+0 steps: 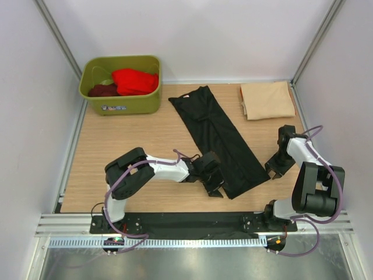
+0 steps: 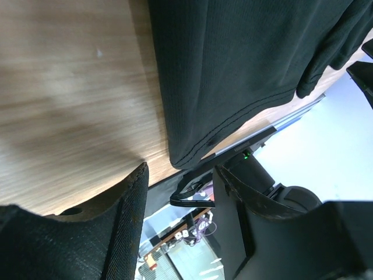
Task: Fold and stack the t-shirts
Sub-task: Fold the tshirt
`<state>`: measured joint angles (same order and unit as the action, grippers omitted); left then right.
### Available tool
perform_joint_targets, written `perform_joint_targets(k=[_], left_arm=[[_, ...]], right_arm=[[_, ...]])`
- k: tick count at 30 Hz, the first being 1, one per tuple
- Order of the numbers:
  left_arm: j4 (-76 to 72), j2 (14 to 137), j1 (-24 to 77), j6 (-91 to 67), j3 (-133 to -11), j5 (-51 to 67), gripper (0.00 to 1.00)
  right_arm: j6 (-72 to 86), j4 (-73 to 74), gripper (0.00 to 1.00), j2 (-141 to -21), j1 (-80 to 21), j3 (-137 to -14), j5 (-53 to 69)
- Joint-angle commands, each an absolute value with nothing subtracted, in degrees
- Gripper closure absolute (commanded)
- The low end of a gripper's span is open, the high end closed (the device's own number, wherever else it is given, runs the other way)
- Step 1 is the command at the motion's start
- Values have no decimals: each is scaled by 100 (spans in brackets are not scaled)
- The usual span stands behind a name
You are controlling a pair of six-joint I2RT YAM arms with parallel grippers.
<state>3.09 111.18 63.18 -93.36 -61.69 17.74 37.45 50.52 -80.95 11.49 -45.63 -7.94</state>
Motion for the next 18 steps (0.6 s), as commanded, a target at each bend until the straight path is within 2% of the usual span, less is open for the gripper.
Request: perform_joint_targets(k=[1,18], left_arm=[[290,11127,6460,-9483,-6354,1617,51],[606,11320,6803,-9791,-6601,827,53]], right_arm=[[3850,4931,60,-8024,1178,-4465,-1028],[3806,4456,62,-8130,1178,-4201,-1134]])
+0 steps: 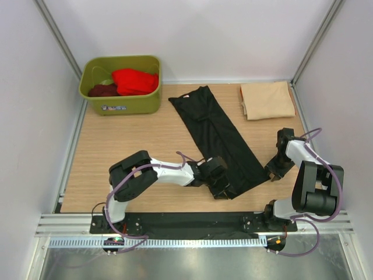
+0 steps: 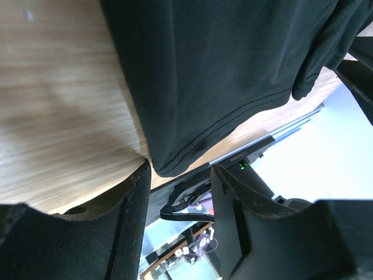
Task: Fold and stack the t-shirts
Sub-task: Fold the tshirt
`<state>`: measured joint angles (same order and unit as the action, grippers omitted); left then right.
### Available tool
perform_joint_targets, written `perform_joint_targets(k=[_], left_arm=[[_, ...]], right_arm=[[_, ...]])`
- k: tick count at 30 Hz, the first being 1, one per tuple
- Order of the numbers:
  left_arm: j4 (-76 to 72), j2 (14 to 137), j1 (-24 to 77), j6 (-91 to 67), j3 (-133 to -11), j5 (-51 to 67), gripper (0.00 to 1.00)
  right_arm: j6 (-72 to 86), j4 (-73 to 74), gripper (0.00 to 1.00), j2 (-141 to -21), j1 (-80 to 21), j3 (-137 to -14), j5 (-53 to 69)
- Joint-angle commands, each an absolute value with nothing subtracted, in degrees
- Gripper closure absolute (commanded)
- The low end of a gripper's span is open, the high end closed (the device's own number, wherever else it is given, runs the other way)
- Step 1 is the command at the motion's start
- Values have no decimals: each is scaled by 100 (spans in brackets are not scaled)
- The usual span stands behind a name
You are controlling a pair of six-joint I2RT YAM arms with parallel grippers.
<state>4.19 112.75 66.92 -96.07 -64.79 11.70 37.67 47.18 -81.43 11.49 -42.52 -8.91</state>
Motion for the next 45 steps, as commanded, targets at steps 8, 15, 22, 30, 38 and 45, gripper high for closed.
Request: perform_joint_targets(k=[8,15,22,30,38,45], left_arm=[[694,11391,6838,-9940,-6495,642,64],[958,11478,6820,-9791,-6715,615,79],[1028,11321,6759,-9791,-6583,800,100],[1160,10978,6715,-9800,-6512,939,100],[1151,10837,6724,-9967,-6688,1239,100],[1151,10784,6697,-9949,-6873,1327,100]], right_arm=[[3823,4360,63,-8103,1178,-4193,-1046],[3841,4280,70,-8191,1178,-4131,-1099],[3885,4367,99,-8139,1178,-4166,-1292],[3902,4886,99,-7550,1178,-4359,-1301],[3929,5352,99,-7085,1160,-4605,-1151],[3841,5502,99,-6855,976,-4693,-1257]])
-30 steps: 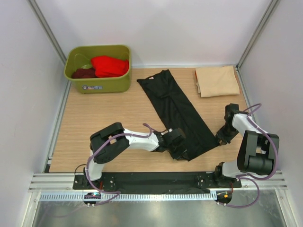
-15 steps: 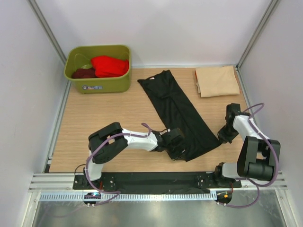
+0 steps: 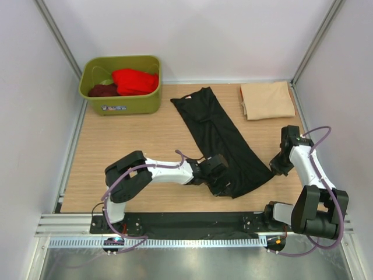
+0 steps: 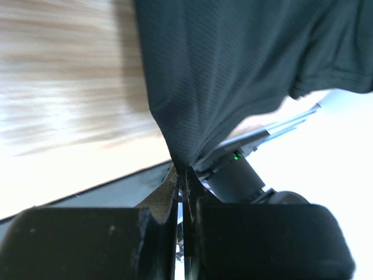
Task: Fold and stack the t-shirts
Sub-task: Fold the tshirt
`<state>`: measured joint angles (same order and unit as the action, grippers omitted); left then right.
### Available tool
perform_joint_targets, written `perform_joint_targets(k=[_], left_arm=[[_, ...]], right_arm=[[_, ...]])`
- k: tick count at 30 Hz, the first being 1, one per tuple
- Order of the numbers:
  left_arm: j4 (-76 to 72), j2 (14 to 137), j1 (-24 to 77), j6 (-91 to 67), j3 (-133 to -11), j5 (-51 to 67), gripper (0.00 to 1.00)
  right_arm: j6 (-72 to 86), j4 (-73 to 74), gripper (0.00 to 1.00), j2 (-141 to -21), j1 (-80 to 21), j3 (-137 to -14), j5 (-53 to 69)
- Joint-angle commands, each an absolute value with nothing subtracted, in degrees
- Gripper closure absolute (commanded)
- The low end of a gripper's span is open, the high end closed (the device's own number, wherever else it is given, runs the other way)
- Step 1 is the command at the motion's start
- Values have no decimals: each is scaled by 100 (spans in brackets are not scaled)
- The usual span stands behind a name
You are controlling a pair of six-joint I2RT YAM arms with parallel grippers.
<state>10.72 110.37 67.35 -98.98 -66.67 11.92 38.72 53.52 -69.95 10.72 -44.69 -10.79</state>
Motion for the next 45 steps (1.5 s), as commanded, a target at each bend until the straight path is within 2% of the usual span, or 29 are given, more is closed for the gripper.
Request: perform_joint_targets(k=[1,17,45], left_arm=[[1151,10784,6680,-9932,-6864,1388,100],[1573,10626,5608,-9194,-6767,1977,100],[2425,11575,3903,-8219,-8147,2514,100]], right_arm=[[3841,5493,99,-6855,941,-4711,-1248],[3683,5238,99,-8287,36,-6635,-1336],[3024,5124,99,-11328,-228,-10010,-79]])
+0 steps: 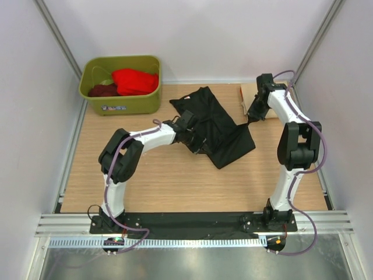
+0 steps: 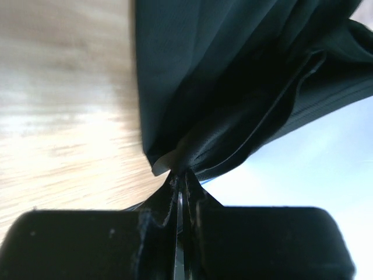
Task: Fold and stack the t-shirts
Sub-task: Fold the tshirt
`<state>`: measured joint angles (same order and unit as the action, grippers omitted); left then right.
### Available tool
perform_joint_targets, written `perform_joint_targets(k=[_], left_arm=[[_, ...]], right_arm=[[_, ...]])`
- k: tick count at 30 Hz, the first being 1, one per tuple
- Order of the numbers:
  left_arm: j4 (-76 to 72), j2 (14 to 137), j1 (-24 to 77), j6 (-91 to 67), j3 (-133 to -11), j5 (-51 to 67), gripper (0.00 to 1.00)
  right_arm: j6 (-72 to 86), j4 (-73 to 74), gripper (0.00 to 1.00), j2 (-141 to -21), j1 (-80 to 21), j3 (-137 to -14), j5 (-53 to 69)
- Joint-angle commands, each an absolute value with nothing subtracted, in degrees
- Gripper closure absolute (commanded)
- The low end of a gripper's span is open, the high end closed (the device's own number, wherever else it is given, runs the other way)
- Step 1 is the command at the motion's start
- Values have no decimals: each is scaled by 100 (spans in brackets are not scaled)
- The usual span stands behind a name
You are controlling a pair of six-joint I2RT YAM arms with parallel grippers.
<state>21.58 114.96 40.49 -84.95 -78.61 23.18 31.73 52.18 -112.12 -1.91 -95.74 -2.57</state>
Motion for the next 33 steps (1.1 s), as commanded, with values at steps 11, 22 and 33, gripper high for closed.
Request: perform_joint_targets(k=[11,22,33], left_arm=[[2575,11856,3314,-7963,-8499,2707,100],[2619,12252,2962,-7796,-8929,2848,100],[2637,12568,2681,-7761,-9369,2953,100]], right_arm=[[3067,5063,99,-12058,-316,-10968,518],[3225,4834,99,-12770,-439,-11688,817],[3305,4808,99,-13052,-439,-12102,861]])
